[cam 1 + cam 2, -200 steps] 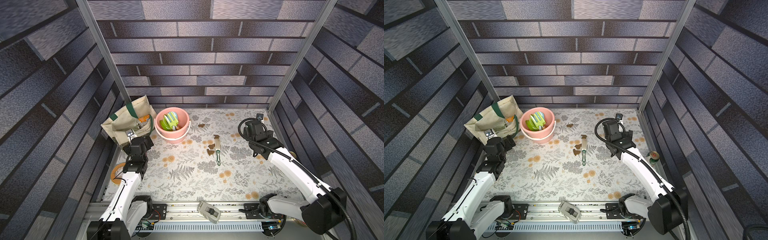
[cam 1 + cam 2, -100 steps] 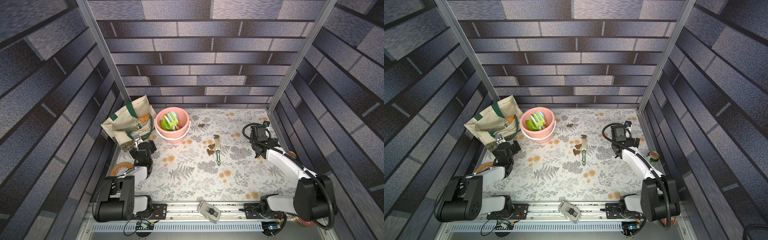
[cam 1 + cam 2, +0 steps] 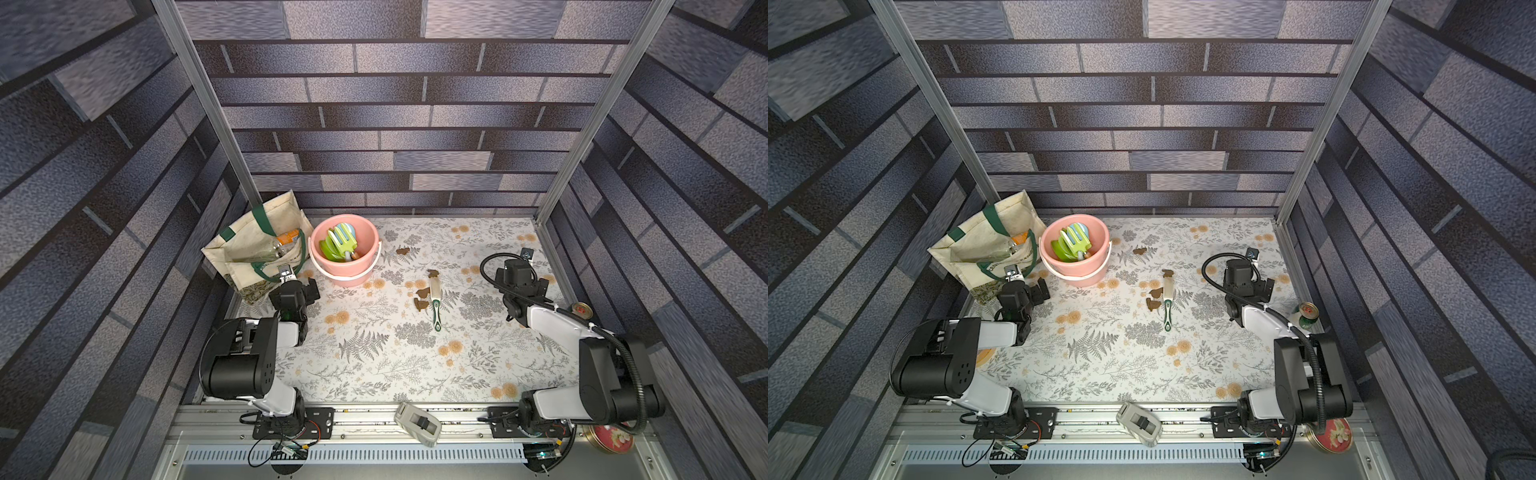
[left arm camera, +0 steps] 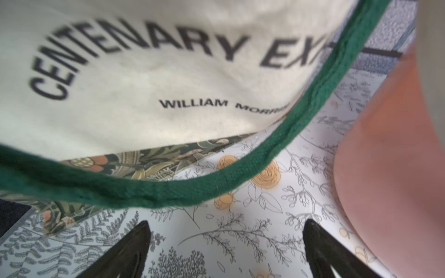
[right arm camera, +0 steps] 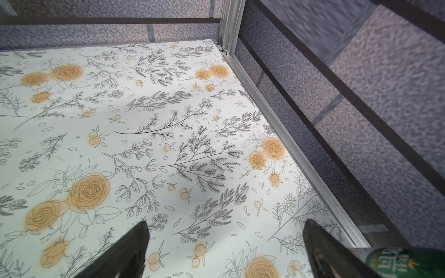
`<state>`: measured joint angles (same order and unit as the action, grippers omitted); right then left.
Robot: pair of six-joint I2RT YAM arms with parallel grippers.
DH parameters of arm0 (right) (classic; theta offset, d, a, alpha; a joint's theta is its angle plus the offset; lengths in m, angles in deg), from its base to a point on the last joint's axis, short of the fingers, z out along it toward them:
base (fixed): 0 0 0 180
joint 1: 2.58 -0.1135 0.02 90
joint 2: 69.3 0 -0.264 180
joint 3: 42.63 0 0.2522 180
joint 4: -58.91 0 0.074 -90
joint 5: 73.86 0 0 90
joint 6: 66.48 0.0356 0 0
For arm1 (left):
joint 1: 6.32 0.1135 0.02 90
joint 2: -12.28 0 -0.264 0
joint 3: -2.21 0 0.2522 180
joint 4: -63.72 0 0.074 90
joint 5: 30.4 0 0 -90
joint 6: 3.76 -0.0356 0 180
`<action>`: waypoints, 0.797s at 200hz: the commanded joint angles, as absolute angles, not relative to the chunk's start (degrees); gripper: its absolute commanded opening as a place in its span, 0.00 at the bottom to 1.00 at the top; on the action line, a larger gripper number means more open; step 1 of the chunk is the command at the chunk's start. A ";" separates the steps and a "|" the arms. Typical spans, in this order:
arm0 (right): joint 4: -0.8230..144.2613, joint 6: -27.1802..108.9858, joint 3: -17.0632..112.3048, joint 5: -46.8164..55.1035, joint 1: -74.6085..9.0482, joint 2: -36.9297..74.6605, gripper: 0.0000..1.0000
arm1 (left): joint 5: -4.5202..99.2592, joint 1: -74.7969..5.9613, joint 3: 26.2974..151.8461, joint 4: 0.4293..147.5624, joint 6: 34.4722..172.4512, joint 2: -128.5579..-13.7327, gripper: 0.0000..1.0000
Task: Brush the soil off the hand trowel and place it into the bucket
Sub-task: Reset both arms
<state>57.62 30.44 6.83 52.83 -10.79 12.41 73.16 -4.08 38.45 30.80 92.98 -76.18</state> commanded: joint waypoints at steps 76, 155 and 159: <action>40.68 23.16 2.79 40.45 -10.53 18.42 1.00 | 71.13 -4.36 39.91 30.55 90.99 -76.00 1.00; 55.82 21.77 13.94 36.95 -10.48 24.32 1.00 | 71.02 -4.30 40.03 30.86 90.99 -76.04 1.00; 54.91 21.91 13.20 37.38 -10.47 23.92 1.00 | 71.02 -4.30 40.07 30.87 90.99 -76.05 1.00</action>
